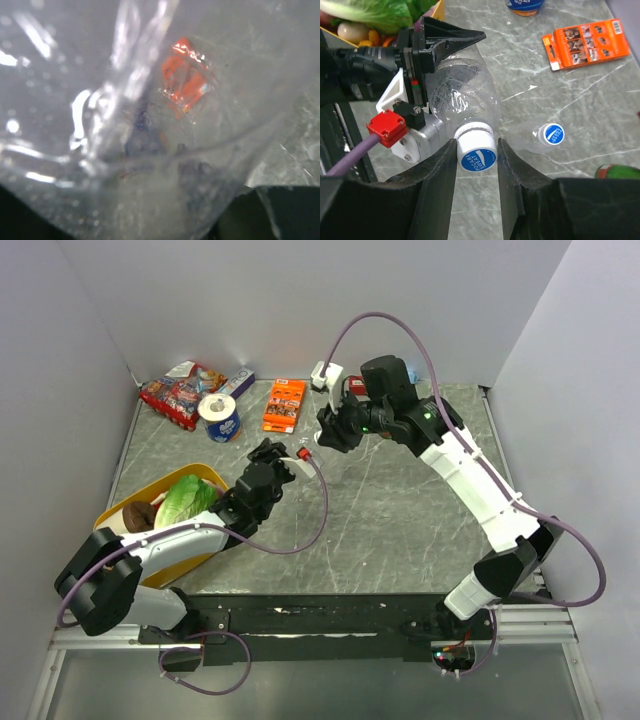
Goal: Screw on the bottle caps
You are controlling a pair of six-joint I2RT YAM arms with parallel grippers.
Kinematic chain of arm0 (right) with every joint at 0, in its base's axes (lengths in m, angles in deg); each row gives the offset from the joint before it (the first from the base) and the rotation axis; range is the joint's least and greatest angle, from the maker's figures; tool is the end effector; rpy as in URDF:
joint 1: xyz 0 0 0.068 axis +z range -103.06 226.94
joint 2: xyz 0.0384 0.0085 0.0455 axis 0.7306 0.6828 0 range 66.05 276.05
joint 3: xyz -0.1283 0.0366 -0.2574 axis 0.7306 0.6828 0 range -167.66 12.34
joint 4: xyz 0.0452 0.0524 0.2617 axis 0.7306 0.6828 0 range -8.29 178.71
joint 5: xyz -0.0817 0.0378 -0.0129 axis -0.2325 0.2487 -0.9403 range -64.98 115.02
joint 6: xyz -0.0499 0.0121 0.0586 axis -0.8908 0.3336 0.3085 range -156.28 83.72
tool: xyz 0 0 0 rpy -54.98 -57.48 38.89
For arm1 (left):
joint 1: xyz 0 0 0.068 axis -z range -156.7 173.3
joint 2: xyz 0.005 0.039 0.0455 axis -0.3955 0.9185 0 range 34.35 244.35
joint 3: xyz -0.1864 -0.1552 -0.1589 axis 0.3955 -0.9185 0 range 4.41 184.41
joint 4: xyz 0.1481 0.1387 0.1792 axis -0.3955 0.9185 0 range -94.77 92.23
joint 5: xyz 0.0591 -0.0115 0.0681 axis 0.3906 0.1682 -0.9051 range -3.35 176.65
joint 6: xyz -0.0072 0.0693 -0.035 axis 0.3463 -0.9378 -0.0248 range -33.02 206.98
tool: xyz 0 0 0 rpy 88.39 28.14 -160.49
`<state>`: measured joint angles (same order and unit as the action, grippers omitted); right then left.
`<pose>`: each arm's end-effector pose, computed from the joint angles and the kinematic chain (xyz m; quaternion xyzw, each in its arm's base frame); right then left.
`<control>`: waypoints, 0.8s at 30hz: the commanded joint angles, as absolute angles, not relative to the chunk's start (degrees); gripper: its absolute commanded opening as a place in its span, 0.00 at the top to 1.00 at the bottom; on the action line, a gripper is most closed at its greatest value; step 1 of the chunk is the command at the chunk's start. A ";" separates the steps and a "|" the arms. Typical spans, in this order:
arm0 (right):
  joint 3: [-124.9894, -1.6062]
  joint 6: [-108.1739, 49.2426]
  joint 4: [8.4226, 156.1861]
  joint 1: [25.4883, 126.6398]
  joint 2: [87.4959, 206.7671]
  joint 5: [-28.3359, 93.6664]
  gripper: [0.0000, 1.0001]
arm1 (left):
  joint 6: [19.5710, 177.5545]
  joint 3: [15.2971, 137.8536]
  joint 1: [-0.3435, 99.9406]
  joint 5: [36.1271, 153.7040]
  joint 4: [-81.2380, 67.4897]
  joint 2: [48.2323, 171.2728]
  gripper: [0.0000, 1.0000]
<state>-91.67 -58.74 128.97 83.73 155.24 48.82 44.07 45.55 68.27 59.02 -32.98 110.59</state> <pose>0.2730 0.2377 0.4459 -0.5103 0.6965 0.2380 0.4449 0.2539 -0.2102 0.2737 0.3902 0.6332 0.1671 0.6472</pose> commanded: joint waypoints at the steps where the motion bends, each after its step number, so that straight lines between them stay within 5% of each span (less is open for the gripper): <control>1: -95.06 -50.35 131.19 86.14 158.77 60.79 1.00 | 41.19 45.81 70.85 57.48 -47.66 110.37 0.99; 6: -96.47 -49.02 131.54 85.52 158.86 61.94 0.94 | 42.86 45.45 70.41 56.86 -44.77 110.55 0.99; 8: -98.83 -50.16 133.46 84.82 158.69 60.89 0.73 | 43.47 45.19 69.97 57.03 -41.71 110.29 0.99; 9: -102.41 -50.78 134.26 84.47 158.86 58.80 0.52 | 43.65 45.10 69.88 58.34 -39.86 110.20 0.99; 13: -110.26 -51.75 135.77 80.52 157.11 60.78 0.27 | 45.50 43.61 68.92 64.75 -31.33 107.83 0.99; 19: -99.49 -73.41 137.68 78.66 146.84 73.33 0.24 | 48.40 44.92 67.95 82.48 -16.21 104.40 0.99; 24: -83.41 -100.81 140.94 82.44 137.96 68.54 0.27 | 48.58 46.94 66.89 93.23 -9.08 103.08 0.99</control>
